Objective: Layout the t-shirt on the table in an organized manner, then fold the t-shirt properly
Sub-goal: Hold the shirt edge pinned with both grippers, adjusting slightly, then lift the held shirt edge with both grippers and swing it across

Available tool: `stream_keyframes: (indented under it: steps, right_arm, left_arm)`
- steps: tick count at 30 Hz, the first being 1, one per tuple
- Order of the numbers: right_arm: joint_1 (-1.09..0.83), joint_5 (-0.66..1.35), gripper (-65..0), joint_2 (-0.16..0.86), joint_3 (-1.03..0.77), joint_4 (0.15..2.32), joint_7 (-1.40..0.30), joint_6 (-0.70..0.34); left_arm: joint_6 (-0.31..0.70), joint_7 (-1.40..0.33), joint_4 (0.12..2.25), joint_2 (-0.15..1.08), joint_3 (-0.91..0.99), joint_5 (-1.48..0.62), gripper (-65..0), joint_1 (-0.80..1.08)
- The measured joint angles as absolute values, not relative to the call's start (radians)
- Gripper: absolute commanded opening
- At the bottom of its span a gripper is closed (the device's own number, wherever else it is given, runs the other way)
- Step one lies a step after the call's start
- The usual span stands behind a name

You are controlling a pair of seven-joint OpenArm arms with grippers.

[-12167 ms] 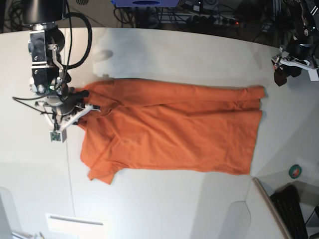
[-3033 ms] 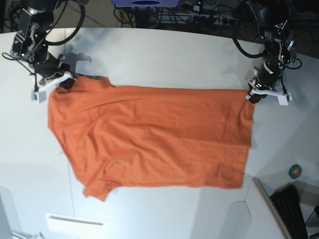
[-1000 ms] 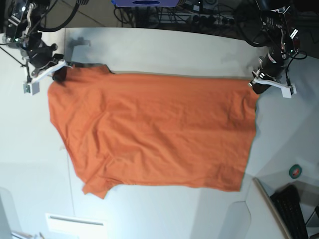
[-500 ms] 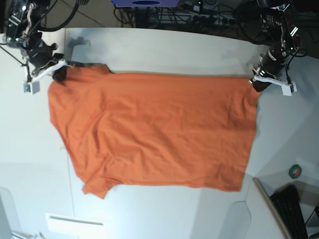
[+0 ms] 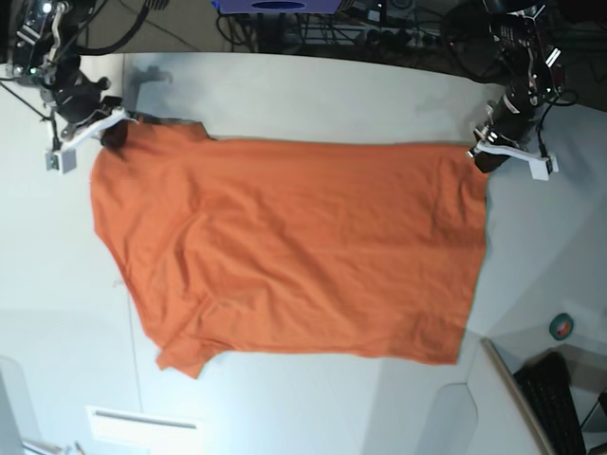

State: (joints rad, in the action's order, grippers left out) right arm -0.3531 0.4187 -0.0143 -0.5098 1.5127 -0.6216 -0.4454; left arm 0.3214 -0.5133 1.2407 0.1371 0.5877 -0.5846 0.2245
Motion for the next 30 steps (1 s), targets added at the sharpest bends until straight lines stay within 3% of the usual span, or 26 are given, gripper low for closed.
stream_keyframes:
  steps: [30]
  right_arm:
    - [-0.366,0.416,-65.0,-0.014,-0.51,1.581,-0.621,-0.445]
  left_arm:
    - [0.321,-0.513,1.293,0.136,0.588,-0.584,-65.0,0.262]
